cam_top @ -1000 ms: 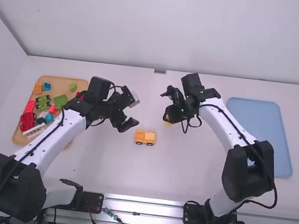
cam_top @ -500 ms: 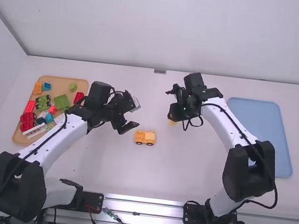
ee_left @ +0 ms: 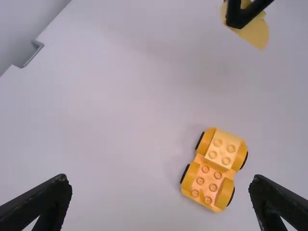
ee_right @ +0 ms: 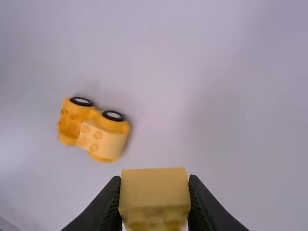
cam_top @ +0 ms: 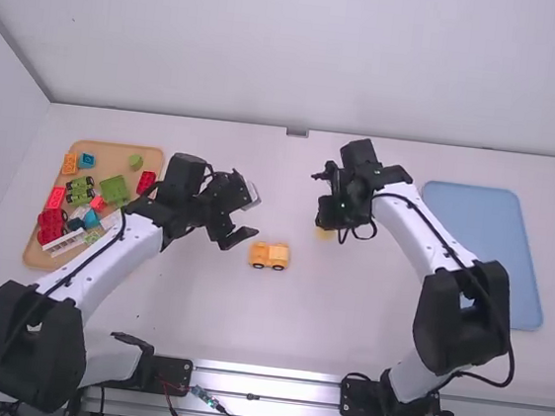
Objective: Assemble lego blocks to make yellow taxi
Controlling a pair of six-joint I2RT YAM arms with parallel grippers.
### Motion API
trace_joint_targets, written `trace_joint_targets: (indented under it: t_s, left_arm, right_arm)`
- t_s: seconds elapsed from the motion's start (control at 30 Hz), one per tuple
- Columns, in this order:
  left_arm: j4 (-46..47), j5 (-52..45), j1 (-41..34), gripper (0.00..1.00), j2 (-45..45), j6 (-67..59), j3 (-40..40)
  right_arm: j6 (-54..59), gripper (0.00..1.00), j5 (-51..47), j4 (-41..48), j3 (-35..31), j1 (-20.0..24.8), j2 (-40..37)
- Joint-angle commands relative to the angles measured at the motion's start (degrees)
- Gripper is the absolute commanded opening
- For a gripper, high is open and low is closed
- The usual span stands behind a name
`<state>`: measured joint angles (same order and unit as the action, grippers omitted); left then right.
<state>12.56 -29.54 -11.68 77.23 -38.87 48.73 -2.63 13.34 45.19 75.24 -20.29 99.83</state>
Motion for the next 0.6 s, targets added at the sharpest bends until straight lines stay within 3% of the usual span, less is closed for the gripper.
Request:
trace_joint_targets:
  t_s: [0.0,0.3,0.57]
  left_arm:
    - [-0.1,-1.1,0.0,0.99,-0.6,-0.5,-0.7]
    - [-0.3,-1.1,0.0,0.99,-0.6,0.0,-0.7]
    - [0.2,-1.0,0.0,0.99,-0.6,0.7,-0.7]
  right_arm:
    - [-4.9,0.15,-4.5,0.3,-2.9,-0.4,-1.4]
    - [-6.9,0.13,-4.2,1.1,-5.5,0.1,2.4]
    - [-6.4,0.09,-4.4,7.5,2.1,0.1,13.3]
